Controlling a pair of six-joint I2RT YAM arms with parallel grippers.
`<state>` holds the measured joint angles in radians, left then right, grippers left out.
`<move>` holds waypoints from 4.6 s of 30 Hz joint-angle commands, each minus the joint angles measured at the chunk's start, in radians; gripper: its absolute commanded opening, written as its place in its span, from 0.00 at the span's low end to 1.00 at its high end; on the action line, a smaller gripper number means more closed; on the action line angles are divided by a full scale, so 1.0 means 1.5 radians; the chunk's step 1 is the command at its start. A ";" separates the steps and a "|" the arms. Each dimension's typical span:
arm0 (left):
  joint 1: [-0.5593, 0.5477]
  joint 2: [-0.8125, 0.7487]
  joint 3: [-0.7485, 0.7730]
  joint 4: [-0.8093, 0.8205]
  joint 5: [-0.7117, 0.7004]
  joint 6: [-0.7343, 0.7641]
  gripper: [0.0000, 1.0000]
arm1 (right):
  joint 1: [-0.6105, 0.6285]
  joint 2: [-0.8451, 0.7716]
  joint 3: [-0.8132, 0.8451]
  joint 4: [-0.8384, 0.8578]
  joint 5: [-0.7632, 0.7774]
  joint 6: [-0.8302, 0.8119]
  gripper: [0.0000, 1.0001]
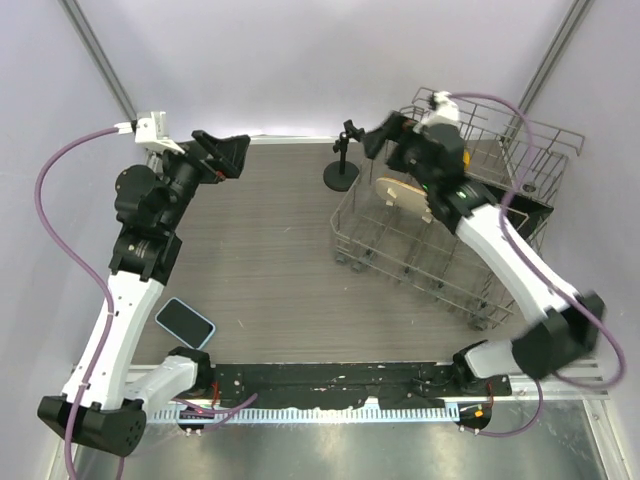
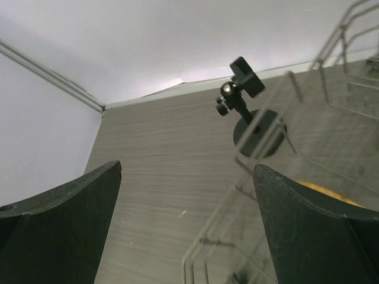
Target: Place the phone on the phone stand
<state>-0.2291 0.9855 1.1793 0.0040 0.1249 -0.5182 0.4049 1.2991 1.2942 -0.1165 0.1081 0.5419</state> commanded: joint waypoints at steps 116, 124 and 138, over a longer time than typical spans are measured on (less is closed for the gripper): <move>0.007 0.358 0.251 -0.323 0.007 0.010 0.67 | 0.202 0.243 0.183 0.111 0.192 -0.146 0.85; -0.102 0.386 0.261 -0.360 -0.076 0.081 0.88 | 0.113 0.182 0.107 0.143 0.134 -0.108 0.85; -0.122 0.458 0.265 -0.335 -0.048 0.144 0.70 | 0.110 0.260 0.171 0.108 0.042 -0.112 0.85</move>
<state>-0.4122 1.6772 1.5558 -0.5438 0.0254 -0.3550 0.5694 1.6543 1.4799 0.0399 0.2375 0.3698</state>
